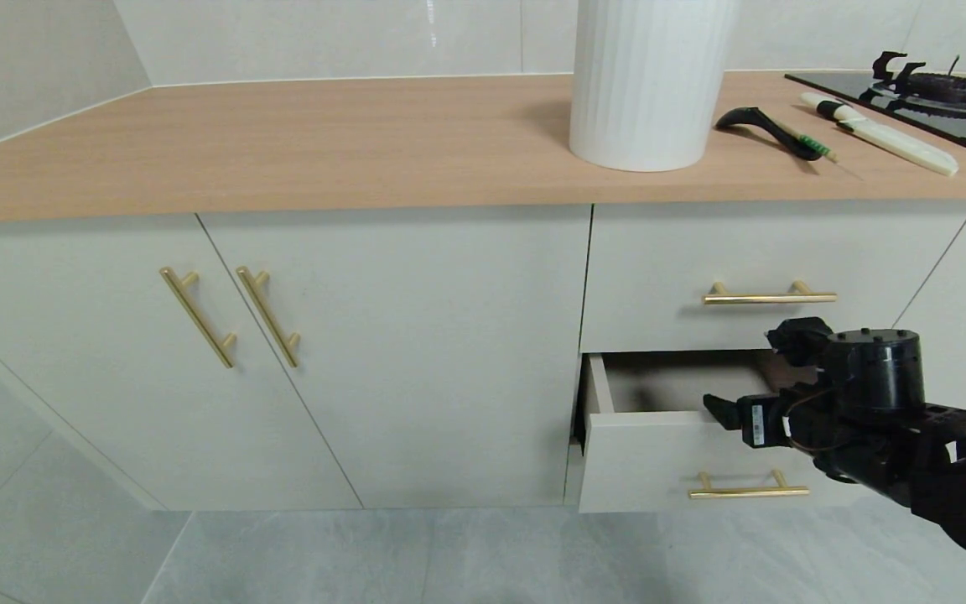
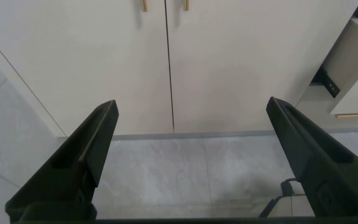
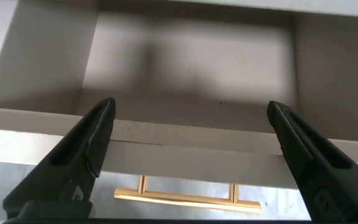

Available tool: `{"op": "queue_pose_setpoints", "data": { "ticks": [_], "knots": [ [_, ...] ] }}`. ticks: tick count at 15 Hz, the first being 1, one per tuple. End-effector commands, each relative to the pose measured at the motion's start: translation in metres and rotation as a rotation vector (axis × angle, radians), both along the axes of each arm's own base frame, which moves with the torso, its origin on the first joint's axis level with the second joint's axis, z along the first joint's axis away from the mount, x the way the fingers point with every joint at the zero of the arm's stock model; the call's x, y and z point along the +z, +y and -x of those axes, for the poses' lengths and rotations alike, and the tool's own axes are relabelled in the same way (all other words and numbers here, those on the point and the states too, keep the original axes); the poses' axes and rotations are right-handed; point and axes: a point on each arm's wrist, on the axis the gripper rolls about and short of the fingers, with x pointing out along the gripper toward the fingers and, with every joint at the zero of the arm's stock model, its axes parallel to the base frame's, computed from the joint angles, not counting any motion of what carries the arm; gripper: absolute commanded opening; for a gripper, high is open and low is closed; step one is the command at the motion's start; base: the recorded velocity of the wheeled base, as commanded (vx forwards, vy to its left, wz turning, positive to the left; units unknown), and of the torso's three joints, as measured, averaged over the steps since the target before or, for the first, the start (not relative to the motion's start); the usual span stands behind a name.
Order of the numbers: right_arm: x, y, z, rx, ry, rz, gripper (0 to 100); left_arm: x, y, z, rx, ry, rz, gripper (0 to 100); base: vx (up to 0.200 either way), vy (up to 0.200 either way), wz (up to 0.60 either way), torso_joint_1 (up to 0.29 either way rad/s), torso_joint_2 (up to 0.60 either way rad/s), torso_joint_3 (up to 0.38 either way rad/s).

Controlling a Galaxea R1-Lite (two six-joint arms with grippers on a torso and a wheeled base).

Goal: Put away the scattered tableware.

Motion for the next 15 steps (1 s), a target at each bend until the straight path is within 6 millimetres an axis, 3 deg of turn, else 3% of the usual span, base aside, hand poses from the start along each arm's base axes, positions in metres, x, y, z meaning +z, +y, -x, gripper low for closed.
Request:
{"op": "queue_pose_setpoints", "data": {
  "ticks": [1,12,15],
  "knots": [
    [0.005,-0.001,0.004,0.004,0.011,0.004,100,0.000,0.000,0.000,0.000,0.000,0.000,100,0.000,0.000,0.00,0.000,0.00,0.000],
    [0.045,-0.012,0.050,0.161,0.234,0.013,100,0.000,0.000,0.000,0.000,0.000,0.000,100,0.000,0.000,0.00,0.000,0.00,0.000],
    [0.044,-0.011,0.058,0.196,0.290,0.057,100,0.000,0.000,0.000,0.000,0.000,0.000,100,0.000,0.000,0.00,0.000,0.00,0.000]
  ]
}}
